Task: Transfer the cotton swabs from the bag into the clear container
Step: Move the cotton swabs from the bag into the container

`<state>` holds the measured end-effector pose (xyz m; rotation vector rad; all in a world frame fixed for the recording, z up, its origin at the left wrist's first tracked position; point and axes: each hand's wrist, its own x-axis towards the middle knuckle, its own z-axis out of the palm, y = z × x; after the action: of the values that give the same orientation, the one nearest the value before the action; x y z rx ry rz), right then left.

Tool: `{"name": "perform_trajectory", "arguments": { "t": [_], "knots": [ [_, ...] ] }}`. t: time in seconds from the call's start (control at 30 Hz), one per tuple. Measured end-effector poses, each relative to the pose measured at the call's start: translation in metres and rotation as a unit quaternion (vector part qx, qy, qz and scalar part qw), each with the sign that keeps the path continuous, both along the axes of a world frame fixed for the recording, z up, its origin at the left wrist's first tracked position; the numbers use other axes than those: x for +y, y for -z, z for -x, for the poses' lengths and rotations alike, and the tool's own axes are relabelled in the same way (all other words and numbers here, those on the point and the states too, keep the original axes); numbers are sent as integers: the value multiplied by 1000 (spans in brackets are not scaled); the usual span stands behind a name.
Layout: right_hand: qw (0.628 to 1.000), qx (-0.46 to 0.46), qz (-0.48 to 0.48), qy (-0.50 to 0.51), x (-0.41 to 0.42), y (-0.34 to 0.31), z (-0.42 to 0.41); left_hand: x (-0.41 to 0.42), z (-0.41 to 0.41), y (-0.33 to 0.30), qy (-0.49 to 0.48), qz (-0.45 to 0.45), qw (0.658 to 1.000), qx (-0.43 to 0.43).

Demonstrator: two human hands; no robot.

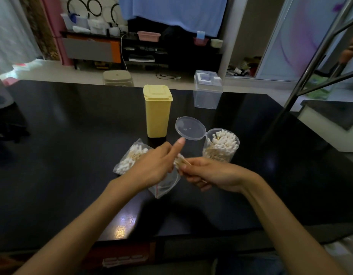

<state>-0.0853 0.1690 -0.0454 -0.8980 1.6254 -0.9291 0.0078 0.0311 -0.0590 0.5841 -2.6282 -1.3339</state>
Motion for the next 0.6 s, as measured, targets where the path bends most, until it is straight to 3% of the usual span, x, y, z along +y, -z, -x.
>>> {"name": "perform_trajectory", "arguments": {
  "t": [0.13, 0.43, 0.6],
  "knots": [
    [999, -16, -22, -18, -3, 4, 1, 3, 3, 13, 21, 115, 993, -6],
    [999, -30, 7, 22, 7, -2, 14, 11, 15, 24, 2, -43, 987, 154],
    [994, -46, 14, 94, 17, -7, 23, 27, 31, 33, -44, -40, 983, 176]
  ]
}}
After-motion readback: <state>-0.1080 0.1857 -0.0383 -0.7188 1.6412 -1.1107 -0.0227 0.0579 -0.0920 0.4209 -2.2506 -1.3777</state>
